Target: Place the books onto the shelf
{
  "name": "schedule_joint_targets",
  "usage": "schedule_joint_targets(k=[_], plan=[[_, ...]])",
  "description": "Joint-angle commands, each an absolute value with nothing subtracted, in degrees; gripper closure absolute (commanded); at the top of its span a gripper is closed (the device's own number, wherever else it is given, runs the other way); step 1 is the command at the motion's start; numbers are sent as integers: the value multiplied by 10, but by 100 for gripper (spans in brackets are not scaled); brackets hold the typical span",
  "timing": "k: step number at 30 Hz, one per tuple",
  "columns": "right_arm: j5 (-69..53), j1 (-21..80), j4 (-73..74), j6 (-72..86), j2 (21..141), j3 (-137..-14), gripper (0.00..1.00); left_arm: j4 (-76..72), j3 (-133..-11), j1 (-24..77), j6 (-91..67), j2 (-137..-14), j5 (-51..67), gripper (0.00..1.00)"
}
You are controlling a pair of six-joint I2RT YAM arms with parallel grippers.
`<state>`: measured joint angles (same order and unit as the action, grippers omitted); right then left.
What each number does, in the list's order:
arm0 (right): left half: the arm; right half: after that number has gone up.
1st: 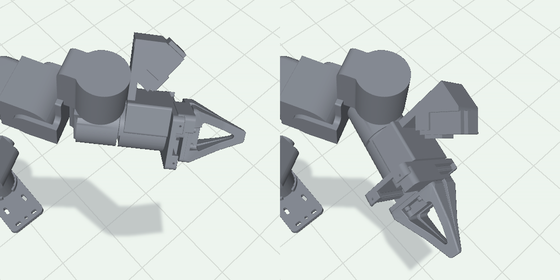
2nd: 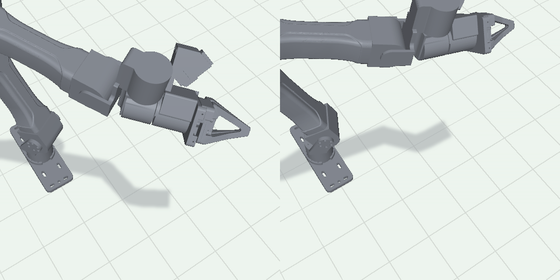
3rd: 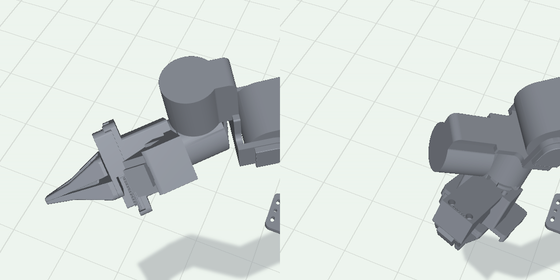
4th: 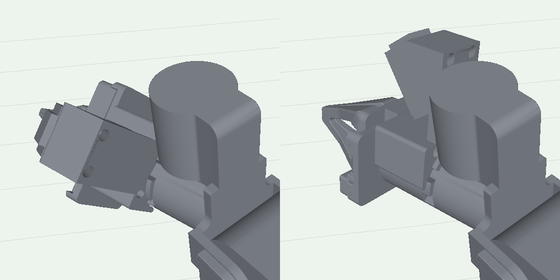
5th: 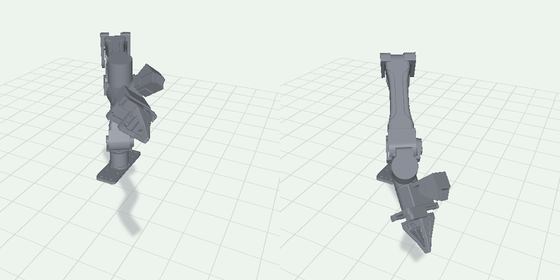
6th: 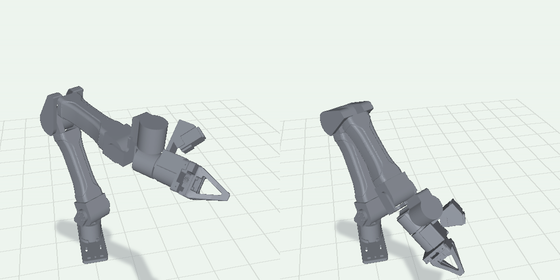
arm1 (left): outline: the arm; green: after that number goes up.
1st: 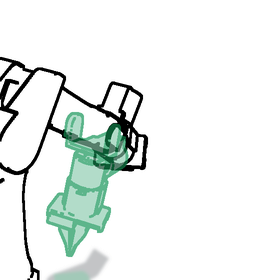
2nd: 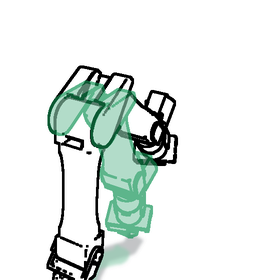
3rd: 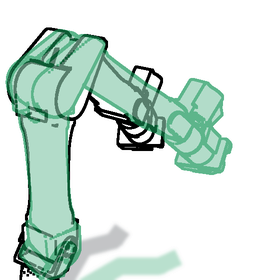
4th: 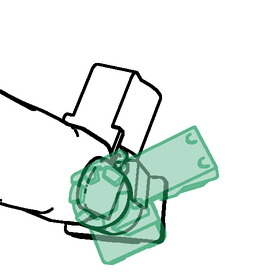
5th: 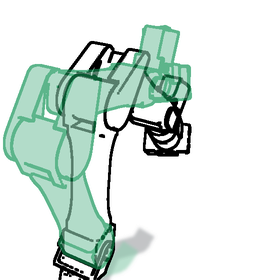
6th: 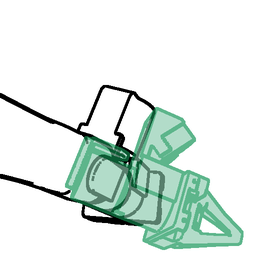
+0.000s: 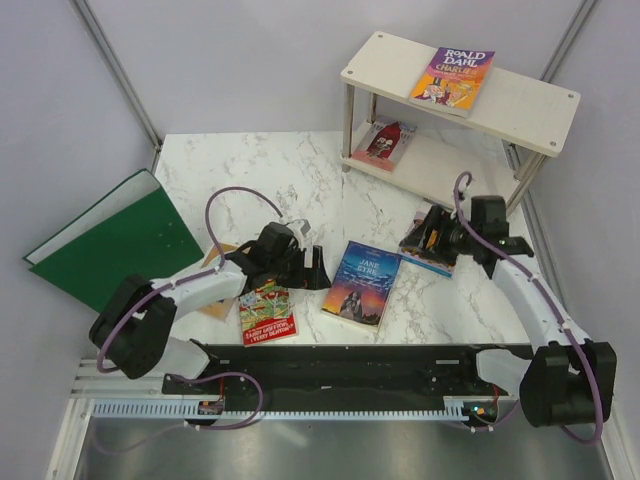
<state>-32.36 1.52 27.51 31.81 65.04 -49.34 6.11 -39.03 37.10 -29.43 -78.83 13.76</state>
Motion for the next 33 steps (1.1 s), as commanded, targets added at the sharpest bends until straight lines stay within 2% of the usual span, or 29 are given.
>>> schedule_joint_targets(k=[1,3,4,5,7,11,14,15,16,21,25,33], plan=[[-288,47,225,335,629,-372,36,23,-422,374,-307,-848,172,1],[-298,52,194,350,639,-321,53,20,-437,374,-313,-868,182,1],[-299,53,192,350,646,-311,73,15,-440,375,-316,-888,188,1],[-300,52,186,350,664,-303,79,15,-449,375,-319,-896,193,2],[-300,53,164,349,682,-284,81,14,-459,377,-329,-913,205,2],[-313,54,99,373,725,-262,76,12,-477,386,-344,-937,221,3],[-325,57,76,387,734,-261,54,11,-482,393,-349,-942,221,4],[-331,57,72,389,731,-261,42,11,-483,394,-350,-943,221,4],[-332,58,71,392,721,-261,39,11,-482,394,-351,-945,221,4],[-328,60,53,416,692,-251,36,11,-486,397,-354,-955,226,5],[-325,74,17,435,728,-240,36,12,-496,402,-356,-964,229,6],[-358,144,-109,503,753,-228,41,15,-507,410,-359,-980,234,7]])
